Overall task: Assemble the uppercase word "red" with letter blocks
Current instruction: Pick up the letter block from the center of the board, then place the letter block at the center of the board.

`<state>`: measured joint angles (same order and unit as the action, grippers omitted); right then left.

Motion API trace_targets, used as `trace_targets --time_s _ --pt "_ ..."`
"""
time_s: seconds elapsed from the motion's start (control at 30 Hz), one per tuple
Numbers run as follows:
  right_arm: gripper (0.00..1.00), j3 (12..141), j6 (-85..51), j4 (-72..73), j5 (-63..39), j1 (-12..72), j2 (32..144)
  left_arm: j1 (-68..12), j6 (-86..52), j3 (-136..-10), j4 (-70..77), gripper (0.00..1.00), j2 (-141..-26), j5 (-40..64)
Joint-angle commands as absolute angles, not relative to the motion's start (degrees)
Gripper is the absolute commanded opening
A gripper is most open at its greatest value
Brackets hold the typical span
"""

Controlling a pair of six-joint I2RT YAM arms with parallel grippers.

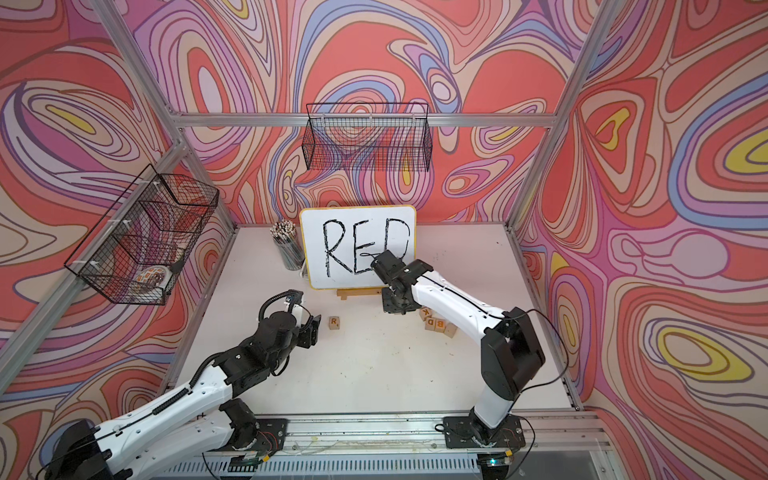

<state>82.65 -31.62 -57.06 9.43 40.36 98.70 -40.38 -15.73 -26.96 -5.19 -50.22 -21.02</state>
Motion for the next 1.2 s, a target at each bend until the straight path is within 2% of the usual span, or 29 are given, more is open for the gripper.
trace_targets --time_s 0.0,0.3,1.17 --pt "0.26 85.9 -36.8 -57.0 9.8 43.4 103.7 -39.8 -17.0 -26.2 -5.0 0.74 -48.0 -21.1" --pt "0.27 89.7 -40.8 -54.2 8.8 47.3 112.1 -39.2 -17.8 -23.9 -6.0 0.74 -44.2 -21.8" --pt "0.28 95.0 -43.5 -49.6 6.4 47.5 123.4 -38.9 -17.6 -23.4 -5.6 0.74 -43.9 -21.7"
